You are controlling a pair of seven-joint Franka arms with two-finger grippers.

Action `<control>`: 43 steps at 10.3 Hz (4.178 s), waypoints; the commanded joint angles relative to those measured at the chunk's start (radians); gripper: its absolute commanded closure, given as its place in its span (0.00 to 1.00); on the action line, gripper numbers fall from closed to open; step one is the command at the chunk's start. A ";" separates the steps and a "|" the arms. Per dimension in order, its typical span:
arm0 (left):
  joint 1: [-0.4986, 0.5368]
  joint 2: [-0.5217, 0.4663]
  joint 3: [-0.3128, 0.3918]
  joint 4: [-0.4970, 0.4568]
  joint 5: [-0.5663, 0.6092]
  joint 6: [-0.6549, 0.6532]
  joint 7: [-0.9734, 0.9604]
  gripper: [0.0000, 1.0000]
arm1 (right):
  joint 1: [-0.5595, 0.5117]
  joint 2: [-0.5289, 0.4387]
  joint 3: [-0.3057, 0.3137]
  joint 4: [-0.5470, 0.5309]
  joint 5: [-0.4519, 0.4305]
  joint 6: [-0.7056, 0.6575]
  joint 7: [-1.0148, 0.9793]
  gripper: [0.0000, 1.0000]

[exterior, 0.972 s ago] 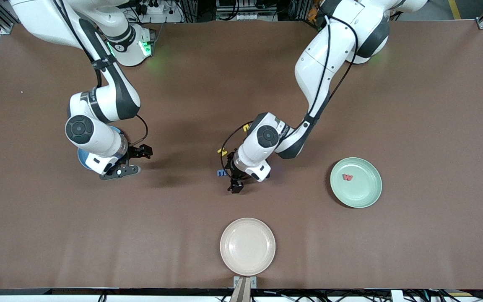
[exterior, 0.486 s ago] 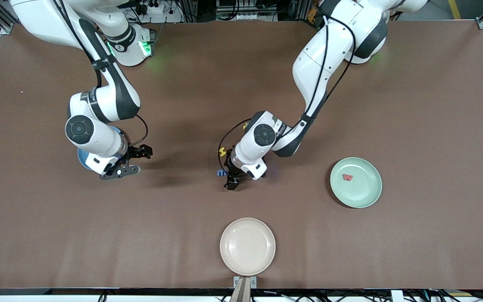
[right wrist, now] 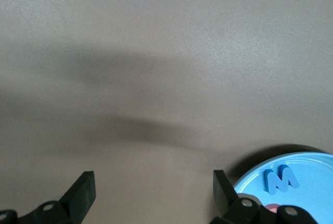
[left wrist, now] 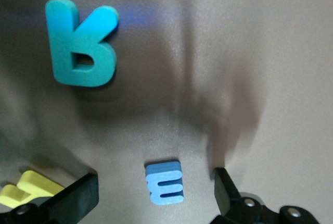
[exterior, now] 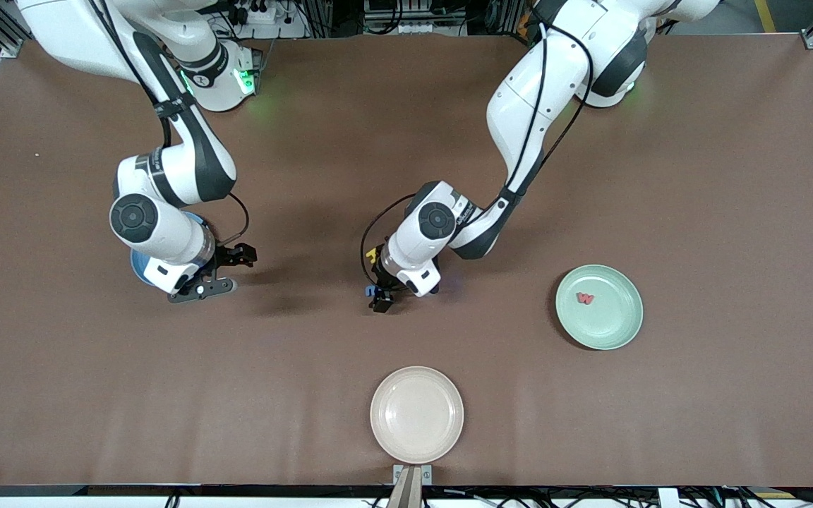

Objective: Sort uppercase to blue plate, lowercase to green plate

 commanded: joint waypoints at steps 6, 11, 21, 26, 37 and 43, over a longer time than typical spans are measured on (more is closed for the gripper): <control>-0.003 0.014 -0.001 0.011 -0.022 -0.034 0.028 1.00 | -0.008 0.002 0.007 0.002 -0.001 0.004 -0.004 0.00; -0.001 -0.003 0.002 0.012 -0.019 -0.166 0.027 1.00 | -0.008 0.002 0.007 0.002 -0.001 0.003 -0.004 0.00; 0.091 -0.151 0.005 -0.047 -0.028 -0.404 0.004 1.00 | -0.011 0.007 0.007 0.002 -0.001 0.006 -0.004 0.00; 0.271 -0.367 0.010 -0.237 -0.013 -0.475 0.005 1.00 | -0.011 0.010 0.007 0.002 -0.001 0.006 -0.004 0.00; 0.750 -0.541 0.010 -0.494 0.053 -0.476 0.373 1.00 | -0.014 0.016 0.007 0.004 0.000 0.006 -0.004 0.00; 0.729 -0.500 0.010 -0.497 0.085 -0.478 0.366 0.00 | -0.013 0.014 0.007 0.004 0.000 0.003 -0.003 0.00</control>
